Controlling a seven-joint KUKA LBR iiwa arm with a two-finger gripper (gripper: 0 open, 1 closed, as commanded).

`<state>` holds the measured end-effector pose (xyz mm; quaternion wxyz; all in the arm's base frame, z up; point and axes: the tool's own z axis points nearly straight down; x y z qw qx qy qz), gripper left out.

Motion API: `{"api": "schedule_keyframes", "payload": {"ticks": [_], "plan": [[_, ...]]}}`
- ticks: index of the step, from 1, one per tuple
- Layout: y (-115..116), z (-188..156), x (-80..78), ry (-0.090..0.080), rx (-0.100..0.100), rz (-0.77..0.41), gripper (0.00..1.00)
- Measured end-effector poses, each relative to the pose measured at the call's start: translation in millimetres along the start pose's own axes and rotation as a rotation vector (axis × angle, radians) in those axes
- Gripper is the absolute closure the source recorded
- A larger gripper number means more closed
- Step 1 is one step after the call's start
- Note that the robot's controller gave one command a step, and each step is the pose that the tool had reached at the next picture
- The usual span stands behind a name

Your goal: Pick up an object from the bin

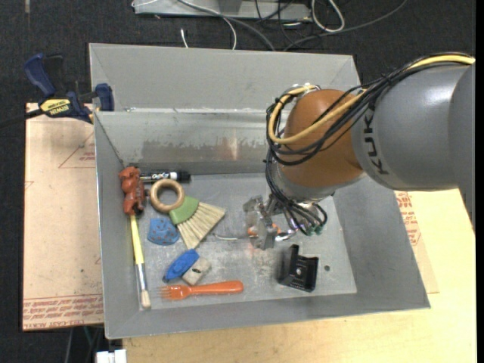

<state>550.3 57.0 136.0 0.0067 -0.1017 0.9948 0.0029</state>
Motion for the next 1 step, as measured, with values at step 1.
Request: {"api": "schedule_keyframes", "payload": {"ticks": [1], "plan": [[0.7,-20.0,1.6,0.008,-0.001,0.000,1.00]]}}
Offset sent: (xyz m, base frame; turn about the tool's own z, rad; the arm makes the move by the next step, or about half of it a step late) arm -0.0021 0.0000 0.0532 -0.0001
